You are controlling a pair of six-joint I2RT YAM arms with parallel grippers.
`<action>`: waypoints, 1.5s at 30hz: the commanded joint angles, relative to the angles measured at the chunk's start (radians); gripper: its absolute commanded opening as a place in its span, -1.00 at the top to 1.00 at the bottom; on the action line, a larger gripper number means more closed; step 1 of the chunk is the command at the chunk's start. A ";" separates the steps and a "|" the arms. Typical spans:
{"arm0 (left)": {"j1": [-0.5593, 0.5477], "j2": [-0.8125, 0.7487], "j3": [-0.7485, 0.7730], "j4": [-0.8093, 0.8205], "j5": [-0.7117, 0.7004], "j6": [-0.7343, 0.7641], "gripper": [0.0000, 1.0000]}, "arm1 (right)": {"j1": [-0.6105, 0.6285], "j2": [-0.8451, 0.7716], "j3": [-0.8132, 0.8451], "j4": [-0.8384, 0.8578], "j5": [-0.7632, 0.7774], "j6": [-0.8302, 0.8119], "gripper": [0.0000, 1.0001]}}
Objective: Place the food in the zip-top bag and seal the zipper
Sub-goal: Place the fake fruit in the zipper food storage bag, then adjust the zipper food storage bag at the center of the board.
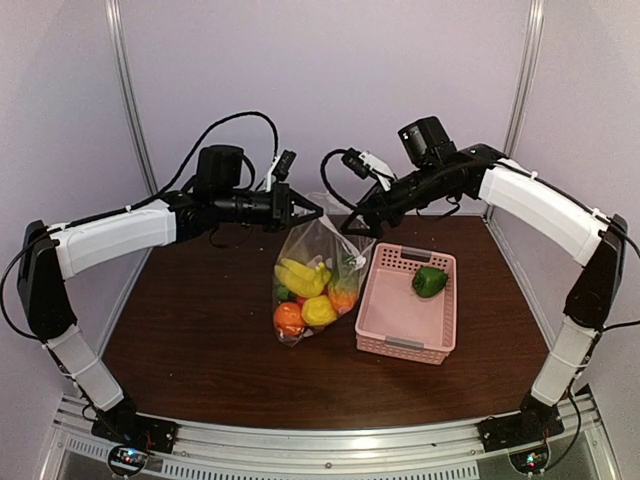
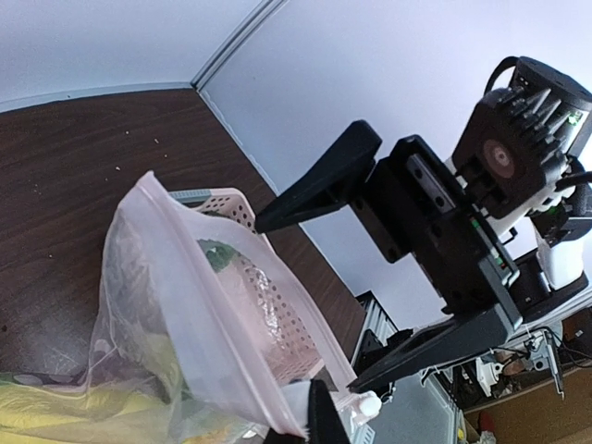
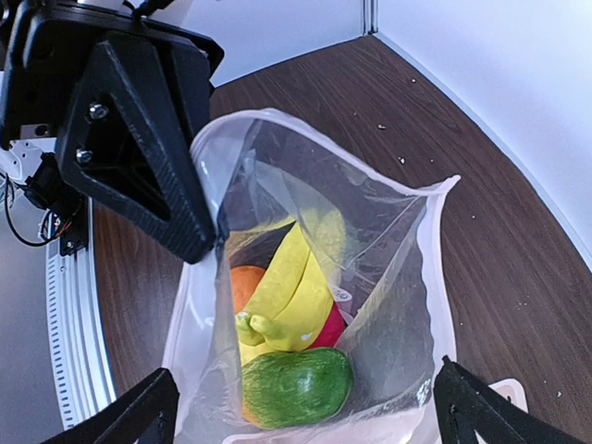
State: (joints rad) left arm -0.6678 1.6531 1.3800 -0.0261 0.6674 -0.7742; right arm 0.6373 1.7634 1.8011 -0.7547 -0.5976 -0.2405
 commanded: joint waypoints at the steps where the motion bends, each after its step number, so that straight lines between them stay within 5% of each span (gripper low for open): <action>1: -0.016 -0.022 0.016 0.110 0.008 -0.003 1.00 | -0.022 -0.082 0.016 -0.091 0.106 0.030 -0.93; 6: -0.021 -0.007 0.064 -0.073 -0.032 0.118 1.00 | -0.044 -0.047 0.012 -0.142 0.152 0.053 -0.85; 15: -0.026 0.004 0.041 -0.063 -0.017 0.101 1.00 | -0.061 0.052 0.034 -0.126 0.222 0.128 -0.41; 23: -0.026 0.015 0.140 -0.290 -0.120 0.198 1.00 | -0.072 0.085 0.151 -0.143 0.082 0.164 1.00; 29: -0.024 -0.017 0.411 -0.634 -0.311 0.312 1.00 | -0.020 0.070 0.294 -0.055 0.028 0.167 1.00; 32: -0.005 -0.028 0.390 -0.666 -0.417 0.342 1.00 | -0.018 0.125 0.328 -0.013 -0.040 0.225 1.00; 39: 0.013 0.000 0.442 -0.792 -0.406 0.379 1.00 | 0.000 0.184 0.398 0.009 -0.045 0.257 1.00; 45: 0.037 0.000 0.347 -0.720 -0.392 0.384 1.00 | 0.009 0.211 0.348 -0.035 -0.044 0.221 0.96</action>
State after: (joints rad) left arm -0.6563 1.6432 1.7771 -0.7830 0.2729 -0.4152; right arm 0.6350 1.9709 2.1685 -0.7761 -0.6136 -0.0044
